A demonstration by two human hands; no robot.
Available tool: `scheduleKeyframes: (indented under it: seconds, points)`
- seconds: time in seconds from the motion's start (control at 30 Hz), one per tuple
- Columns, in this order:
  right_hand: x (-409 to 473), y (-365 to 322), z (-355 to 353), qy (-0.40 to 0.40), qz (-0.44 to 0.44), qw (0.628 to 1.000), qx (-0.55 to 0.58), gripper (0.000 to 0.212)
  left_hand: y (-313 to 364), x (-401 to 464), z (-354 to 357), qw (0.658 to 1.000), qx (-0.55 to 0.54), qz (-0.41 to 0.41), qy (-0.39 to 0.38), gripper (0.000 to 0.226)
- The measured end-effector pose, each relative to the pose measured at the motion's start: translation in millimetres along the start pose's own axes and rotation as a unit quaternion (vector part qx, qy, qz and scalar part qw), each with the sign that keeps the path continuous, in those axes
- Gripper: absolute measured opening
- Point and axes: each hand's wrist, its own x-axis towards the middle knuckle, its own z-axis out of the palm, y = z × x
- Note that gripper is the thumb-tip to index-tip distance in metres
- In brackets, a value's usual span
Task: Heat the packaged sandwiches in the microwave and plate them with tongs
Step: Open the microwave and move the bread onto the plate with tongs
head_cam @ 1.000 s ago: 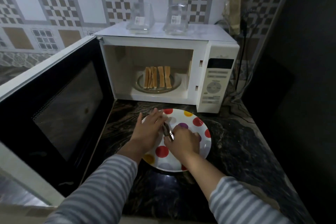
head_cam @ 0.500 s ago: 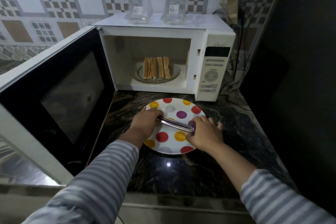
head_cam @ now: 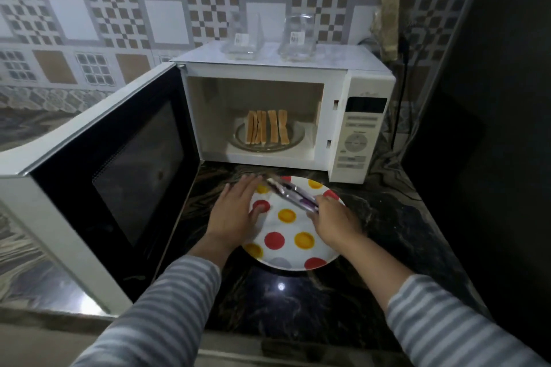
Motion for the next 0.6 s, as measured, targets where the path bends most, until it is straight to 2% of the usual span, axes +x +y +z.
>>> scheduleKeyframes:
  seconds: [0.13,0.23,0.37,0.6]
  points:
    - [34,-17,-24,0.047,0.043,0.997,0.048,0.033,-20,-12,8,0.992,-0.077,-0.093,-0.032,0.062]
    - [59,-33,-37,0.043,0.07,0.995,0.055,0.033,-31,-22,16,0.983,-0.113,-0.131,-0.066,0.081]
    - [90,-50,-39,0.042,0.107,0.988,0.104,0.02,-37,-26,24,0.986,-0.095,-0.129,-0.056,0.096]
    - [134,-73,-18,0.043,0.158,0.978,0.128,0.026,-41,-22,30,0.988,-0.086,-0.125,-0.017,0.098]
